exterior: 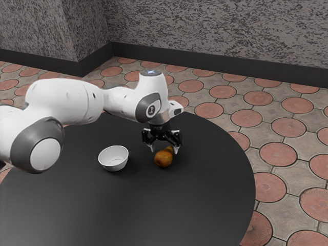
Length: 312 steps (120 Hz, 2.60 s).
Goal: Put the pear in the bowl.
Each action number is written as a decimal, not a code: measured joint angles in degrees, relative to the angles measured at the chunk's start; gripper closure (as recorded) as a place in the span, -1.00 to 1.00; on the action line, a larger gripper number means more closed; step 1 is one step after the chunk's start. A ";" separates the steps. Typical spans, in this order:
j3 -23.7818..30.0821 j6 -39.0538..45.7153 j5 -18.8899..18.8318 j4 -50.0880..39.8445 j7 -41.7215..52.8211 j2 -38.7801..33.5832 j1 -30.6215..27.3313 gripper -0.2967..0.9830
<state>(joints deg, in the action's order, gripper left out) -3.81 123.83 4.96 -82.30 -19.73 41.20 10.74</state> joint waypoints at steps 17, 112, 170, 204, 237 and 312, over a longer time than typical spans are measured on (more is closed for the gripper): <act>0.03 1.14 0.15 -1.26 -1.25 -0.29 0.14 -0.54; -0.02 2.27 1.28 -4.79 -4.29 -1.16 0.36 -0.36; -0.25 2.29 0.79 -4.75 -3.56 -2.96 0.35 -0.08; -2.98 2.24 -1.16 -14.04 -3.92 -14.00 -0.27 -0.01; -4.70 2.23 -2.66 -23.97 -4.28 -22.13 -4.50 -0.01; -4.80 2.23 -2.97 -25.11 -3.88 -22.63 -9.22 -0.13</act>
<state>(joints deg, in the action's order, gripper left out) -8.61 126.06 1.99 -107.41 -23.61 18.57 1.52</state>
